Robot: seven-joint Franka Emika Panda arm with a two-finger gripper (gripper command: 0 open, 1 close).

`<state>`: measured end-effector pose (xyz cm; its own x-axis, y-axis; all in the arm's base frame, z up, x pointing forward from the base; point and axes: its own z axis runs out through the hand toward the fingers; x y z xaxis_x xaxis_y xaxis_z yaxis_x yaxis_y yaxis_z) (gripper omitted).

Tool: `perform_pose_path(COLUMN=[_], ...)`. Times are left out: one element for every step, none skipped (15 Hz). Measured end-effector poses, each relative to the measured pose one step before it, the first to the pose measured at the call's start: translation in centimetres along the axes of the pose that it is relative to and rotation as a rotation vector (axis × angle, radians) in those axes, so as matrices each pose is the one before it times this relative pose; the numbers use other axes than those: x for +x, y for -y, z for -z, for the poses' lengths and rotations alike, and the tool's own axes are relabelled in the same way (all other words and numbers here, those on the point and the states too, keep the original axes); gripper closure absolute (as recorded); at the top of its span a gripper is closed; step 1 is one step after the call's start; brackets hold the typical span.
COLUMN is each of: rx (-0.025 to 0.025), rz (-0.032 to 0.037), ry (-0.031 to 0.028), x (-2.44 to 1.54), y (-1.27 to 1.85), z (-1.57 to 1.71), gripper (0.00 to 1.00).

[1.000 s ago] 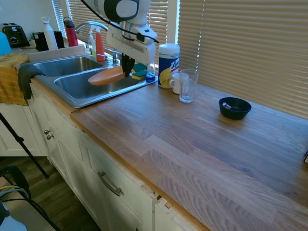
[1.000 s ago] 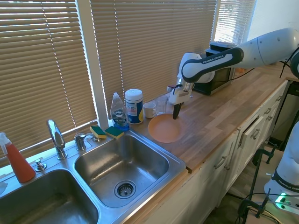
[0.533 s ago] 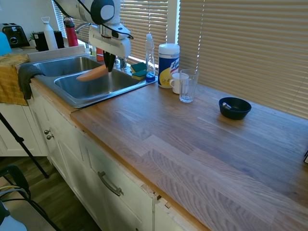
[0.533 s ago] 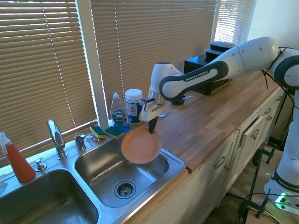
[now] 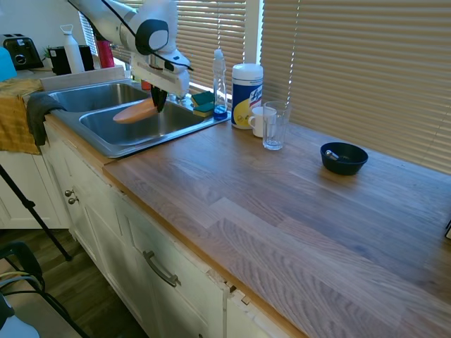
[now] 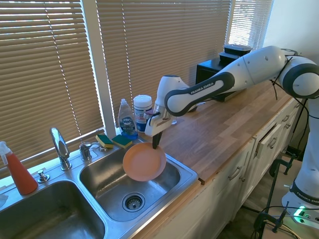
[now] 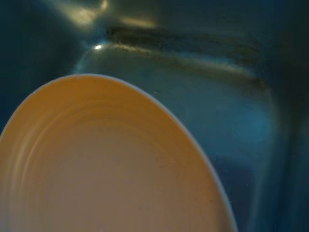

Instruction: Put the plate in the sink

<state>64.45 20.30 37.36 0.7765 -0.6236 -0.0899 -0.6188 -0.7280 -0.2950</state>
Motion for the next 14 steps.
perform_pose_path(rx=[0.0024, 0.00057, -0.00387, -0.00578, -0.00794, -0.00845, -0.0088, -0.00807, -0.01064, -0.01189, -0.00903, -0.0088, -0.00652, -0.00441], rz=[0.0088, 0.00413, -0.00179, -0.00641, -0.01053, -0.01075, -0.01176, -0.01104, -0.00872, -0.00556, -0.00507, -0.00766, -0.00746, -0.00473], ry=[0.00729, 0.00453, 0.00554, 0.002, -0.00116, 0.00036, 0.00083, 0.00058, 0.00068, 0.00665, 0.0075, 0.0061, 0.00288, 0.00218], x=[-0.297, -0.246, -0.111, 0.046, 0.087, 0.136, 0.163, 0.278, 0.284, 0.265, 0.271, 0.293, 0.341, 0.373], y=[1.224, 1.184, 0.944, 0.765, 0.651, 0.485, 0.427, 0.328, 0.254, 0.136, 0.12, 0.06, 0.03, 0.024], z=[-1.241, -1.034, -0.993, -0.988, -1.142, -1.212, -1.321, -1.331, -1.252, -1.162, -1.064, -0.936, -0.785, -0.664], gripper=[1.0, 1.0, 1.0, 1.0, 1.0, 1.0, 1.0, 1.0, 1.0, 1.0, 1.0, 1.0, 0.0, 0.0])
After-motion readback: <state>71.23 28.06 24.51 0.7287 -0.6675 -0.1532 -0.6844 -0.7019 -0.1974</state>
